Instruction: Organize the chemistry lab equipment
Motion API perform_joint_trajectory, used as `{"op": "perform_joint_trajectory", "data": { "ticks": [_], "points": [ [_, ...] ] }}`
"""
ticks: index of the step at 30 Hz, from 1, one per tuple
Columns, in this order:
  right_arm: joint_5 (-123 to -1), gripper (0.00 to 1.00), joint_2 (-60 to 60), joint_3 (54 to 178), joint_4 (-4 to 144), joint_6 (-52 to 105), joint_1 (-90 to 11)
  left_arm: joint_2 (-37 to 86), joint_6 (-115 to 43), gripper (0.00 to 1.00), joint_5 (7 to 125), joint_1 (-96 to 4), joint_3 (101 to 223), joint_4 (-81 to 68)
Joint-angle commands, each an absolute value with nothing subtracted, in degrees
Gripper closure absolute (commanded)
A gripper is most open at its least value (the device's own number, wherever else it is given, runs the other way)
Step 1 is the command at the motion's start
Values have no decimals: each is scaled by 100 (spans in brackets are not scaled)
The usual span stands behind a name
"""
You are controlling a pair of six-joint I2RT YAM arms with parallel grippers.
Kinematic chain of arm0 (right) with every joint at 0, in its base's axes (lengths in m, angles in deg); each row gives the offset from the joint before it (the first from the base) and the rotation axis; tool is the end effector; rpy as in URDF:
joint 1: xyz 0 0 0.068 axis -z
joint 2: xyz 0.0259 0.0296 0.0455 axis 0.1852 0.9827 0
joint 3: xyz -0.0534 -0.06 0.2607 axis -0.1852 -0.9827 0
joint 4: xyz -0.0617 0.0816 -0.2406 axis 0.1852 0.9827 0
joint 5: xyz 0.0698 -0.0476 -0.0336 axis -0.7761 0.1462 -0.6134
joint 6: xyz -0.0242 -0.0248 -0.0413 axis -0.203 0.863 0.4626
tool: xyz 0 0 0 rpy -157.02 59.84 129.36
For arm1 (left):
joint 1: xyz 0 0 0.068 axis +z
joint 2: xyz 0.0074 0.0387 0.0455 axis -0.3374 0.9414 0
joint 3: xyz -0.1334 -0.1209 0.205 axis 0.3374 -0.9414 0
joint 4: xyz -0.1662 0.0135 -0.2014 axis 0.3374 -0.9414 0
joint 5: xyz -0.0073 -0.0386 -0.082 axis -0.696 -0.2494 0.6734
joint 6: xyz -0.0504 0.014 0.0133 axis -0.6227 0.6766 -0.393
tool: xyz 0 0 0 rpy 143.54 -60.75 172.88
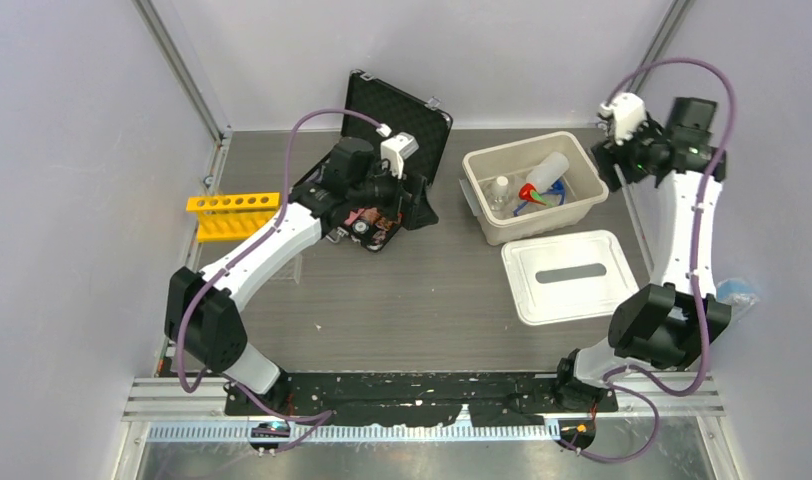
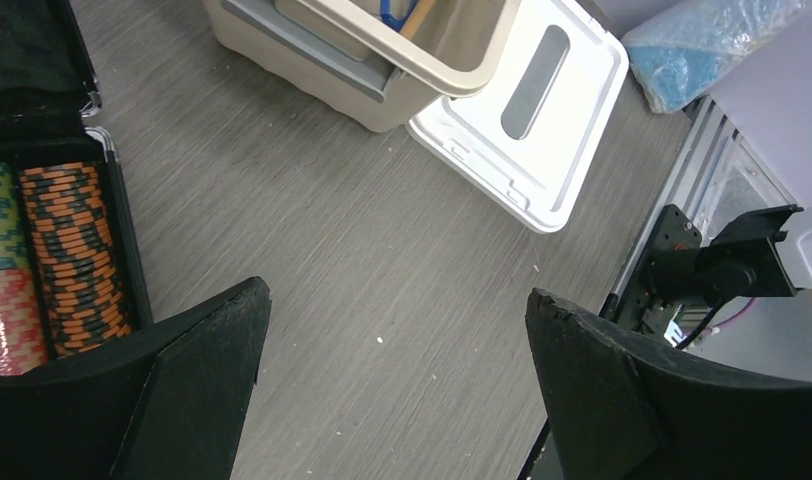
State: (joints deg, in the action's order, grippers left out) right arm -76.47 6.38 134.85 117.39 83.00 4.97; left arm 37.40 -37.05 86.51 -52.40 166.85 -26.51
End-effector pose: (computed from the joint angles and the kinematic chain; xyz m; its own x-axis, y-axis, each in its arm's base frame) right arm 0.3156 -0.0744 0.3973 -0.3904 -0.6218 -0.6789 -0.4987 0.7627 -0.4118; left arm 0.2906 -0.2066 0.3364 -0.5823 0.1473 -0.7995 0.7160 0.5588 -0.4185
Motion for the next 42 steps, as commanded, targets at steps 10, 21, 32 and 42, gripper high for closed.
{"op": "perform_joint_trajectory", "data": {
  "ticks": [10,21,32,42],
  "points": [
    [-6167,54,1280,12065,11895,8421,2245,4074,-4571,0,8996,-5291,16836,-2099],
    [-5597,71,2177,11295,10605,8605,2317,3844,-4504,0,8902,-5265,16500,-2019],
    [-6141,75,2448,10999,10829,9046,2126,3641,-5322,0,9102,-5006,15676,-1124],
    [-6935,77,1879,10270,11573,9447,1981,3790,-6391,0,9556,-4784,14675,146]
  ]
}}
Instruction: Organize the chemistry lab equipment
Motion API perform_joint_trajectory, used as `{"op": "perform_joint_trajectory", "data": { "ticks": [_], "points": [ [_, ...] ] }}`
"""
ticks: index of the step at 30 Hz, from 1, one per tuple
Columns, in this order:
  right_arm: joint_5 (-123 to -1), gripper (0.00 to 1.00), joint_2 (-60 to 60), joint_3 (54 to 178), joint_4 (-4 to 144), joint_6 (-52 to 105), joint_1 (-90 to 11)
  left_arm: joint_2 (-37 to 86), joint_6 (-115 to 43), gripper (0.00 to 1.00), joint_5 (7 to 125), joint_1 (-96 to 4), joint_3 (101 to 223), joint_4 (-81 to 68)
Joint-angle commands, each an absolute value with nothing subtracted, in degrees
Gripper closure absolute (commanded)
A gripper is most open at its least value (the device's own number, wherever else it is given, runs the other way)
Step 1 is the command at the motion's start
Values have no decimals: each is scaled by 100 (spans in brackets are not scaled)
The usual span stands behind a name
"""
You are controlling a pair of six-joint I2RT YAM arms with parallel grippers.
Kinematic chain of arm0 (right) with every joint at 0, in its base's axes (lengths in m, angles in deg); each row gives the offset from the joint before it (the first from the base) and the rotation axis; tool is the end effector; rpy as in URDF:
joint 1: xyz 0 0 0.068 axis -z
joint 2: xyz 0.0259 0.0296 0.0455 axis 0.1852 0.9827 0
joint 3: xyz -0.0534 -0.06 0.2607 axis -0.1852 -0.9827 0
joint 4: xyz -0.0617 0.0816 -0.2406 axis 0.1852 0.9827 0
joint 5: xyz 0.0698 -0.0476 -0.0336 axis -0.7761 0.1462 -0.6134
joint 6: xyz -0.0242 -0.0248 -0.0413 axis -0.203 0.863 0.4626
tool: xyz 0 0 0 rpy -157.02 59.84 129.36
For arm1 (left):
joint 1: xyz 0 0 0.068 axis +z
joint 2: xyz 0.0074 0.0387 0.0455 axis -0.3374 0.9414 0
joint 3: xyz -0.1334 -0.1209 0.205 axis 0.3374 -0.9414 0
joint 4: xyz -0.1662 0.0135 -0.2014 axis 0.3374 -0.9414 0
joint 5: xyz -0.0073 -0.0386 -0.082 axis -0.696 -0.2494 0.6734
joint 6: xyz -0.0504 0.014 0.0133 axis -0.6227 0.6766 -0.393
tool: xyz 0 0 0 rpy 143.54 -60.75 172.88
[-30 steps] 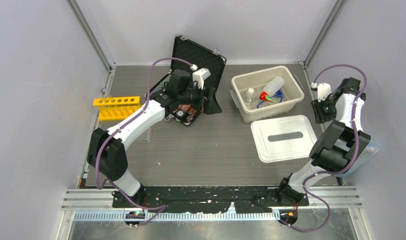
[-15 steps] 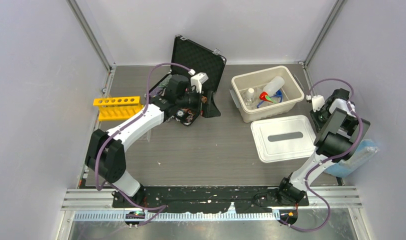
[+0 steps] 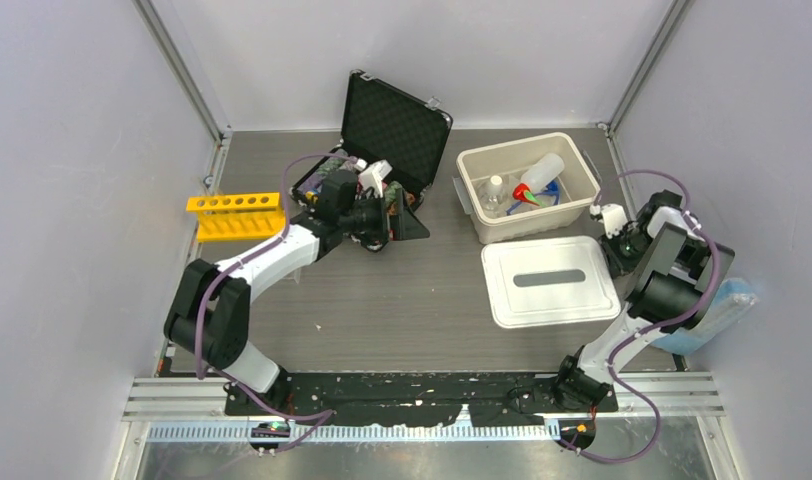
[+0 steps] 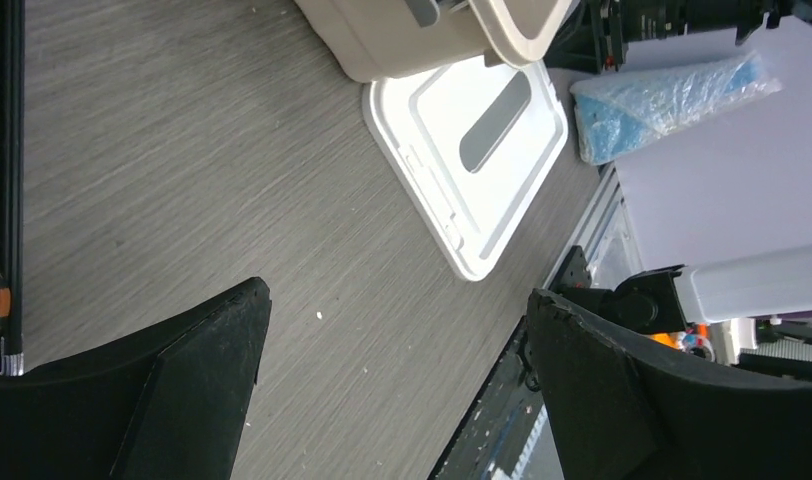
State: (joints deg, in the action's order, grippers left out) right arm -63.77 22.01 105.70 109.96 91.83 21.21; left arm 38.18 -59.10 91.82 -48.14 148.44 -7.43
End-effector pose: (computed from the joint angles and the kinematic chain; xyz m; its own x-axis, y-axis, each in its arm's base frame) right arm 0.2851 -0.1704 0.1621 -0.8552 -0.4569 -0.2446 -0.4505 0.8887 -0.0849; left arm 0.2963 -0.1829 0.2537 -0.8232 -0.0900 -0.5606 0.4311 0.5435 -0.7203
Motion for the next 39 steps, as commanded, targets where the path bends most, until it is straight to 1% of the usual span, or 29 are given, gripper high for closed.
{"op": "perform_joint_trajectory", "data": {
  "ticks": [1,7,14,21,26,30,33,35,39],
  "points": [
    [-6975,77,1807,10224,11587,9475,1960,3868,-6462,0,9601,-4784,14621,235],
    [-6988,77,1487,9638,11610,9685,1889,4356,-6912,0,9749,-4840,14392,975],
    [-7289,79,743,8921,11407,9810,1879,5166,-7472,0,9824,-5235,14171,1928],
    [-7140,81,575,8422,11228,9874,1807,5802,-7672,1,9582,-5689,14153,2227],
    [-6955,84,617,8281,11160,9899,1598,6284,-7836,1,9434,-6008,14288,2108],
    [-6917,86,573,8203,11107,9863,1428,6809,-8077,4,9666,-6385,14666,2102],
    [-6932,87,484,8100,11027,9794,1297,7249,-8458,6,10017,-6598,14921,2843],
    [-6946,88,443,8090,11024,9796,1245,7506,-8886,6,10181,-6667,14951,3622],
    [-6976,89,450,8118,11144,9885,1123,7535,-9380,7,10270,-6674,14887,4970]
  ]
}}
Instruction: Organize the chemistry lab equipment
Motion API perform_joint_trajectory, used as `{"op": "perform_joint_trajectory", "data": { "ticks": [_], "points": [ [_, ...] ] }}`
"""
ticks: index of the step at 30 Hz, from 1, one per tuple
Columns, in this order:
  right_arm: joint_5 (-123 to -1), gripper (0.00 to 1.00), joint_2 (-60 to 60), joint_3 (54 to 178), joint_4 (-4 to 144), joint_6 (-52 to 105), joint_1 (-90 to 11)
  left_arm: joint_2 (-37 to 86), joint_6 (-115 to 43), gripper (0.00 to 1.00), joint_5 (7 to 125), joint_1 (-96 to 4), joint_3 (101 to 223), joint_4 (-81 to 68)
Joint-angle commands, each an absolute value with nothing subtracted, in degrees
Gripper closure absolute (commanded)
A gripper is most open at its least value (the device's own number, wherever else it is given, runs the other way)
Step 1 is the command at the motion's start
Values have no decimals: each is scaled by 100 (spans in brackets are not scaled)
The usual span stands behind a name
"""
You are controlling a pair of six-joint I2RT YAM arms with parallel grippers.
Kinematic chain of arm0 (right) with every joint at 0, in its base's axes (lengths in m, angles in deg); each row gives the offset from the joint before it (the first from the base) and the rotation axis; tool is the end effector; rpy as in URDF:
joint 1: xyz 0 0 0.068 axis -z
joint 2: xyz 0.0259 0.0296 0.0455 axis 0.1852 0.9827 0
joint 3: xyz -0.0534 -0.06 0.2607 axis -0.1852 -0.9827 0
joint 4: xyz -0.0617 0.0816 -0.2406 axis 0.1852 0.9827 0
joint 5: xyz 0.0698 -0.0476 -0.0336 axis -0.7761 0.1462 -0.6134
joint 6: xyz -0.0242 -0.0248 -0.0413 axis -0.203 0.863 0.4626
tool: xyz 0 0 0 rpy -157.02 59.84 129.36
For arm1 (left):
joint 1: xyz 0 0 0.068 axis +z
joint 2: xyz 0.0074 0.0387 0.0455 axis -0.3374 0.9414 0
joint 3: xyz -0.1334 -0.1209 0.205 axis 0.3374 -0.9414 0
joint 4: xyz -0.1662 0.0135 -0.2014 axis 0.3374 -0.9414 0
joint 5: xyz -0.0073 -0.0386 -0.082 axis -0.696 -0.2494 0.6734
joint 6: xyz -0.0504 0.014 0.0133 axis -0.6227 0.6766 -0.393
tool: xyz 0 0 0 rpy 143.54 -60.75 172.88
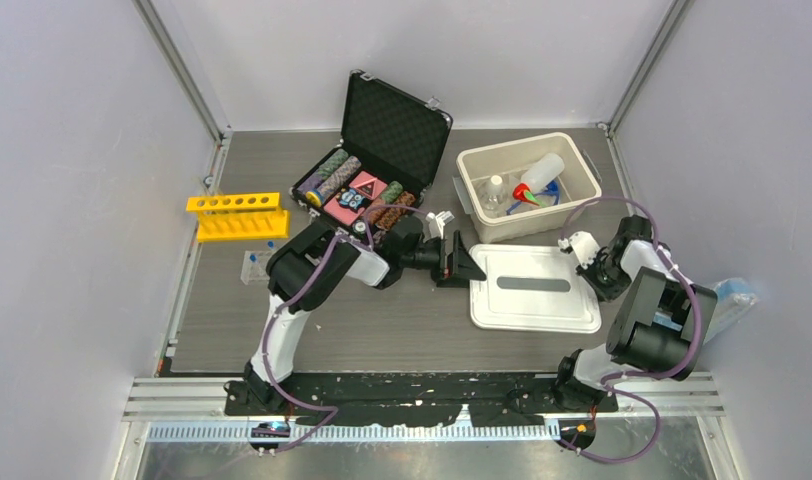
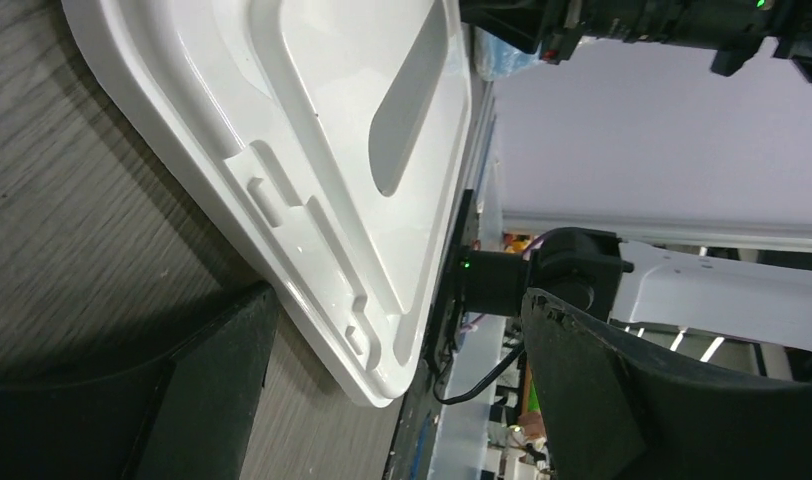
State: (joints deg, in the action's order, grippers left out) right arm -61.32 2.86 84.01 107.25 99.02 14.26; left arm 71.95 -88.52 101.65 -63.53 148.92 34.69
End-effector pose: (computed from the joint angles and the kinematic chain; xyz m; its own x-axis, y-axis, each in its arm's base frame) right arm 0.2195 -0.0972 0.1570 -0.7269 -0.6584 -0.1955 -0.6451 0.7522 -0.1347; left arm 0.2851 -0.3076 0.1066 -0.9808 0.0414 -0.1907 0.1949 0.2518 -0.9479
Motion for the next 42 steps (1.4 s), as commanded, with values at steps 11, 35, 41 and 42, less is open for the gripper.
{"op": "perform_joint_trajectory", "data": {
  "ticks": [11,35,41,42],
  "points": [
    [-7144,89,196,7964,11342,10155,1042,7145,-9999,67,10297,-6730,14956,5274],
    [-9815,30,-454,12069,15426,10770,2402,4456,-6959,100,11521,-6542,14280,1926],
    [-10556,25,-68,13270,14299,8520,2213,3132,-5564,100,11344,-6116,14602,-290],
    [-10558,25,-9,13380,13945,8131,2164,2991,-5447,100,11298,-5908,14739,-614]
  ]
}}
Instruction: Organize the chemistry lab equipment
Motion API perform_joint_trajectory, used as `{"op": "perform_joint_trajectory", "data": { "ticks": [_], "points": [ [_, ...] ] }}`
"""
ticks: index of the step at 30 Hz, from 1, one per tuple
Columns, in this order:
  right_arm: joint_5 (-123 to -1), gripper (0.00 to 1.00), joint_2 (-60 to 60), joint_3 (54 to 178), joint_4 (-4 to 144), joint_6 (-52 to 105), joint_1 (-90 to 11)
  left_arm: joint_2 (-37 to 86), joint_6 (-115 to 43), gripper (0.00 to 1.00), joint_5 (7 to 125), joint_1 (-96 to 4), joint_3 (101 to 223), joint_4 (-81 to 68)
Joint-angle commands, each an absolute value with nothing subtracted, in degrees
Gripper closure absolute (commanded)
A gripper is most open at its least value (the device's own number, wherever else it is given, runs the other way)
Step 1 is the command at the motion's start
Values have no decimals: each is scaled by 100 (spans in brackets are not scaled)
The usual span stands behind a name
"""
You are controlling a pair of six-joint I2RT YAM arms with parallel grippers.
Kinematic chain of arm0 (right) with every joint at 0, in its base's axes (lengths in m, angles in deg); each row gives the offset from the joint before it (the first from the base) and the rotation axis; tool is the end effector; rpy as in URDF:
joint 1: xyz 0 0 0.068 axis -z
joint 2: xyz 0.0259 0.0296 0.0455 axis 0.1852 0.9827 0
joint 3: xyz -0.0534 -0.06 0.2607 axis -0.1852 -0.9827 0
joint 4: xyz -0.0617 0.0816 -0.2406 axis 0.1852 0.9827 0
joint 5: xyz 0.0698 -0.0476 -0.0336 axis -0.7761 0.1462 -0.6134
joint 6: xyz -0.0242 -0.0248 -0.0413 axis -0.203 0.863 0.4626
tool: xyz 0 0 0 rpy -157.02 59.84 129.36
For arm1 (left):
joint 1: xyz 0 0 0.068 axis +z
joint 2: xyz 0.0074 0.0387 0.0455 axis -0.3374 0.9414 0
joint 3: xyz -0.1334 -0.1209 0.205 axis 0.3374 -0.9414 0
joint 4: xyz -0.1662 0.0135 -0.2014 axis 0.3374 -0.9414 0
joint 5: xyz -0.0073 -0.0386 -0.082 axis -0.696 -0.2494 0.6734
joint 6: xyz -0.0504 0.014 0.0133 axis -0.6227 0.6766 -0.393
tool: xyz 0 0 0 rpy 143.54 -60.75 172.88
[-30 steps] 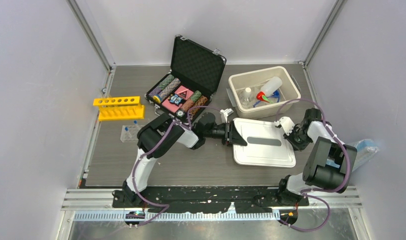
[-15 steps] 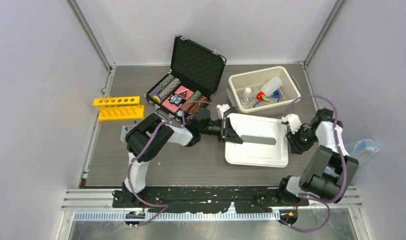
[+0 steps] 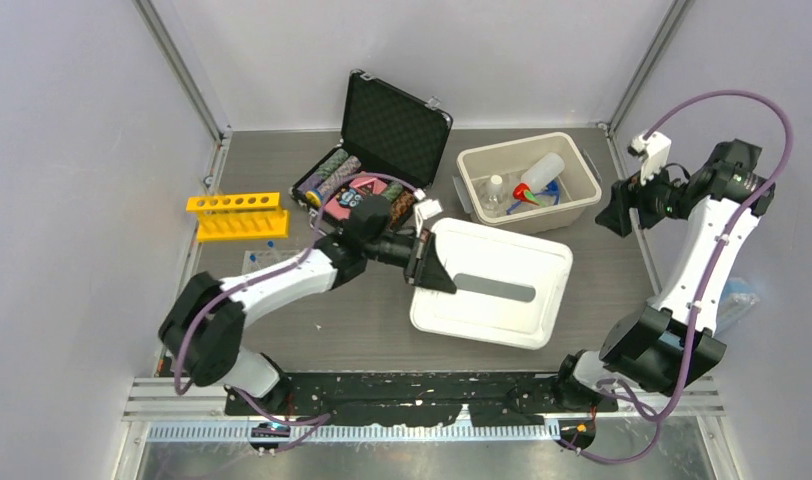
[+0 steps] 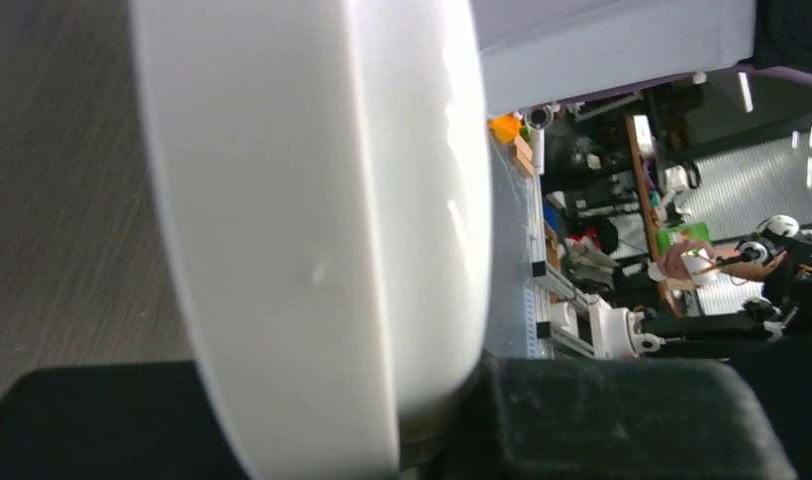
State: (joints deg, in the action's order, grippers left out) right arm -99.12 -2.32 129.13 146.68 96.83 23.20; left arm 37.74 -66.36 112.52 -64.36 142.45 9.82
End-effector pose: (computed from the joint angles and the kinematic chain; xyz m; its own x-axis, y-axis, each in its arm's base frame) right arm 0.2105 -0.1111 0.3832 -0.4941 -0.4301 -0.7556 -0.6098 0.7909 -0.0514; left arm 0.2197 -0.2577 0.2527 -0.8019 0.2492 -0.5430 0.5695 0.0438 -0.8208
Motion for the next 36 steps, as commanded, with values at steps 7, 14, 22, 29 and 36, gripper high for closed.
{"op": "perform_joint_trajectory", "data": {
  "ticks": [7,14,22,29,36],
  "points": [
    [-10212,17,82,13389,12461,6883,1099,2526,-4126,100,11589,-4357,16580,-3388],
    [-9747,4,169,13271,12031,7083,-653,2460,-5286,100,11763,-2557,17058,-2823],
    [-8804,12,1029,13397,12569,8820,-2203,2532,-5655,100,11843,-1692,17354,-2238],
    [-8398,17,1533,13284,13203,10095,-2359,2252,-6184,100,11853,-1416,16871,-1509],
    [-8061,41,1441,12677,13499,11235,-2380,2106,-6239,100,11754,-1304,16717,-1398]
  ]
}}
